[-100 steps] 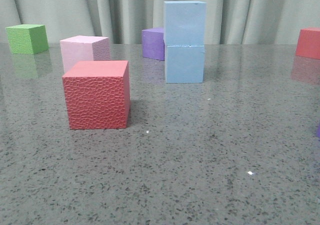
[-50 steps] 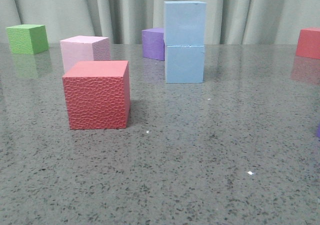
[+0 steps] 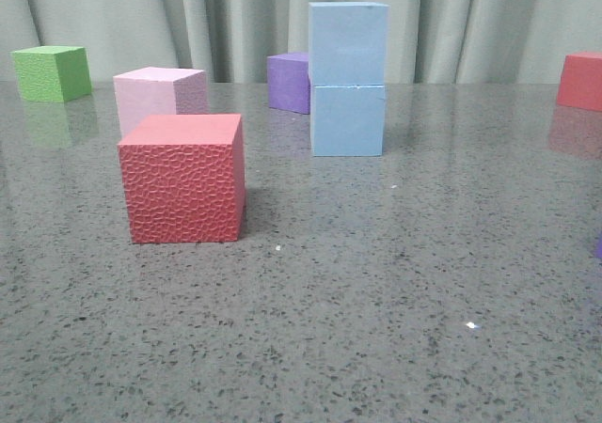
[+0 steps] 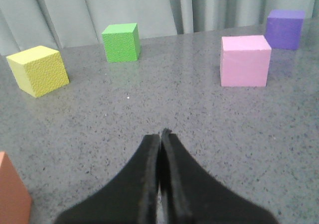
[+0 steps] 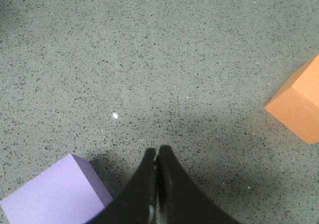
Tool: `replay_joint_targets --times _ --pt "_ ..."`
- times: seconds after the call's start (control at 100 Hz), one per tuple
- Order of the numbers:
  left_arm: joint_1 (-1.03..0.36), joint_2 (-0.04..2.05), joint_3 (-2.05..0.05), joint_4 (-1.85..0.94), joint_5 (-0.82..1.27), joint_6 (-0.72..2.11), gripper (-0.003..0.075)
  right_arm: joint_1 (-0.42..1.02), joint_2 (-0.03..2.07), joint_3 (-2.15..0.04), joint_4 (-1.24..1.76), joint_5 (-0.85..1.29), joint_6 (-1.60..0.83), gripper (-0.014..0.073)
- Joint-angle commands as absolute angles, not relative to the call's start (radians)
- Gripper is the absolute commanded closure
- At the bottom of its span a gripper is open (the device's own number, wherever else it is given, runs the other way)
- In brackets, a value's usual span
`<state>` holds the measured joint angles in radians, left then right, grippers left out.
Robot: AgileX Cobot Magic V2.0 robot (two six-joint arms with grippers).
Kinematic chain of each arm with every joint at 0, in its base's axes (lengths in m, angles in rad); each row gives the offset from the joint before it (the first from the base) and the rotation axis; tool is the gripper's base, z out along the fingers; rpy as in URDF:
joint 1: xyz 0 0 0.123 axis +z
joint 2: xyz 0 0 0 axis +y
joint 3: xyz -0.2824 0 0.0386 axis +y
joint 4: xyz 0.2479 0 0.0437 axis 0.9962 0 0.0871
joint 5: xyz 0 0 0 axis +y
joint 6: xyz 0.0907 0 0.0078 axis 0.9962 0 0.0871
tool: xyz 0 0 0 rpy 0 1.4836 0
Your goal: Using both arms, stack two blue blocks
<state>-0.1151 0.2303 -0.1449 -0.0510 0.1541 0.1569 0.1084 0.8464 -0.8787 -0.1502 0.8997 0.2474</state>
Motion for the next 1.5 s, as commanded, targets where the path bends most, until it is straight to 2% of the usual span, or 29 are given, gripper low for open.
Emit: replay_joint_targets --times 0.0,0.51,0.75,1.49 --pt "-0.123 0.181 -0.123 -0.022 0.055 0.125 0.0739 0.102 0.837 -0.903 -0.163 0.839 0.241 0.0717" --pt "-0.101 -0.037 0.005 0.031 0.034 0.1 0.0739 0.102 0.837 -0.903 -0.163 0.839 0.241 0.0717" --pt "-0.05 -0.038 0.03 0.027 0.009 0.075 0.0739 0.102 0.837 -0.903 -0.163 0.841 0.241 0.0717" --pt "-0.05 -0.038 0.041 0.027 -0.026 0.075 0.0739 0.102 0.837 -0.903 -0.163 0.841 0.241 0.0717"
